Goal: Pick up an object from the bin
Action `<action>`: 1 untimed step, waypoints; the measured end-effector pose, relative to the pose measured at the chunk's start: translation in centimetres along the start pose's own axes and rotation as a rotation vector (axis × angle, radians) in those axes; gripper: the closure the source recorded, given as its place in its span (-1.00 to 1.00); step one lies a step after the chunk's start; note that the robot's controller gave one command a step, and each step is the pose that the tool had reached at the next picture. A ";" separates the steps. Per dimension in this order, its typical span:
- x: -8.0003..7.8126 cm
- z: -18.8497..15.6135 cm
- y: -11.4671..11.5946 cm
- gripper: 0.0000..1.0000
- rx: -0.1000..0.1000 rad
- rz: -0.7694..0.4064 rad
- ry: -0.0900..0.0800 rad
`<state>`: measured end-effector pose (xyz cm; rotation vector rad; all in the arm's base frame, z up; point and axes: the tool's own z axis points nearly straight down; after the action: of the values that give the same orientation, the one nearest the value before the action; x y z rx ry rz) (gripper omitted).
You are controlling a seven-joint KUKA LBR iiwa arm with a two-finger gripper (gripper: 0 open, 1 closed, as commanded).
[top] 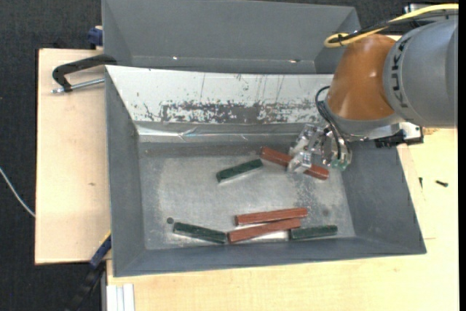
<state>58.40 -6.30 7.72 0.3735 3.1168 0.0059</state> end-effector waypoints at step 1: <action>0.0 0.0 0.0 1.00 0.000 0.000 -0.001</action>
Offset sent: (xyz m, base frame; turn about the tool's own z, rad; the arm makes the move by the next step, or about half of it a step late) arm -0.0044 -0.0032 0.1720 0.0031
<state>58.41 -6.30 7.73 0.3732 3.1163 0.0056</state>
